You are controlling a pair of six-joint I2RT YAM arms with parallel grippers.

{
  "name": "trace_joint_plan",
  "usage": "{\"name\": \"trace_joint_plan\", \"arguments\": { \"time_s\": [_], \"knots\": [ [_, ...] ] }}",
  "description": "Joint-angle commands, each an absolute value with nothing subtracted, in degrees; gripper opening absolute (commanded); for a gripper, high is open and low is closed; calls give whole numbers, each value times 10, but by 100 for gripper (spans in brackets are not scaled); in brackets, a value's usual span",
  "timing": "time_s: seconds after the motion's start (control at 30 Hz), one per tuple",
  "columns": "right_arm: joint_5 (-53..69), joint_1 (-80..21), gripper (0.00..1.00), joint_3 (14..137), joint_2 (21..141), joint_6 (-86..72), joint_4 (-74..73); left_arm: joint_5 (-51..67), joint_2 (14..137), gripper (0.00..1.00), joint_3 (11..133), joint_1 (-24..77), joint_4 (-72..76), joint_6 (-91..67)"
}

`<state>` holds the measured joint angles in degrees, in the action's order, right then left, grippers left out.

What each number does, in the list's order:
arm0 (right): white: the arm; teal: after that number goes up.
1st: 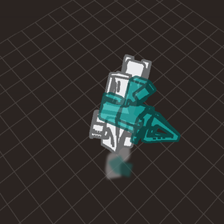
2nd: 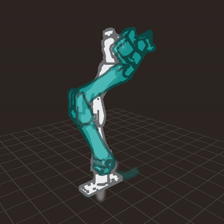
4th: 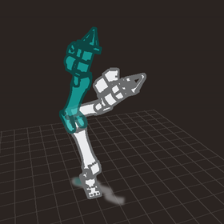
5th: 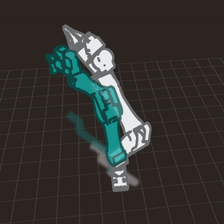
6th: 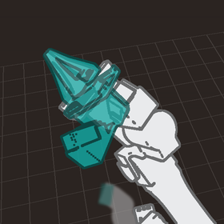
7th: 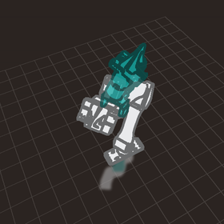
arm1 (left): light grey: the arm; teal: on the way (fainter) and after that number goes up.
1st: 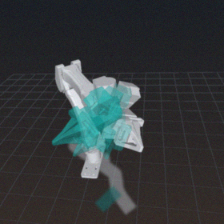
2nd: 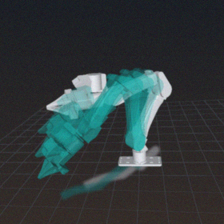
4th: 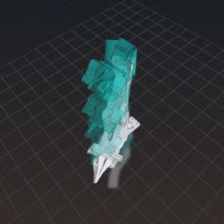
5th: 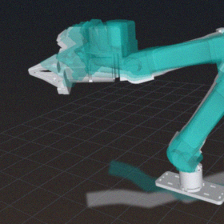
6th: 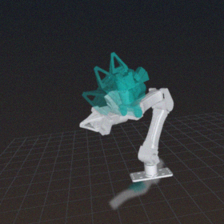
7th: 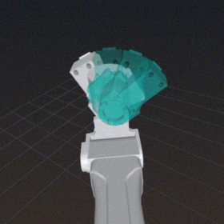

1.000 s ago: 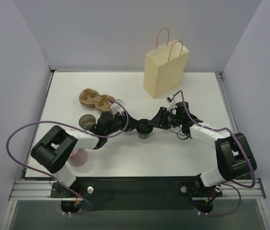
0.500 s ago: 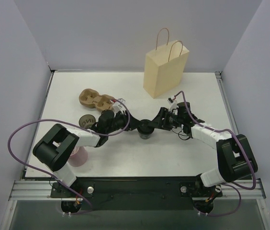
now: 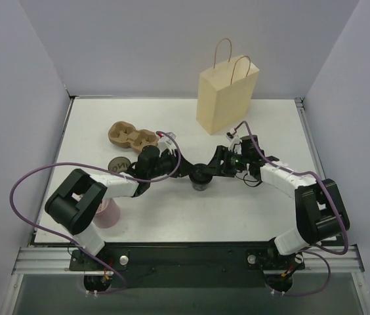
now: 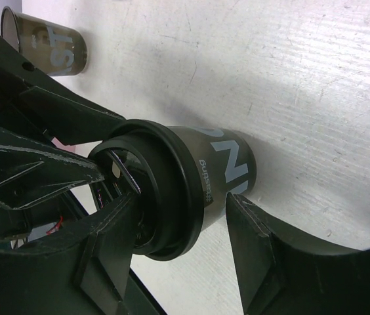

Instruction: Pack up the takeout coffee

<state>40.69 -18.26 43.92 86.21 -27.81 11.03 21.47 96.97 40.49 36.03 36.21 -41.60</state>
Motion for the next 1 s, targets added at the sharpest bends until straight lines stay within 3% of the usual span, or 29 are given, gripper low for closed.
{"name": "trace_joint_plan", "arguments": {
  "time_s": [0.0,0.2,0.33,0.63,0.97],
  "knots": [
    [404,-199,55,452,886,-243,56,203,1030,12,361,374,115,-337],
    [398,-214,52,461,901,-246,62,203,1028,12,373,376,108,-338],
    [382,-214,42,454,908,-250,64,204,1022,13,386,375,92,-336],
    [355,-212,36,410,910,-256,83,250,972,40,503,354,18,-328],
    [348,-210,35,388,906,-267,101,280,949,56,620,346,-50,-334]
  ]
}}
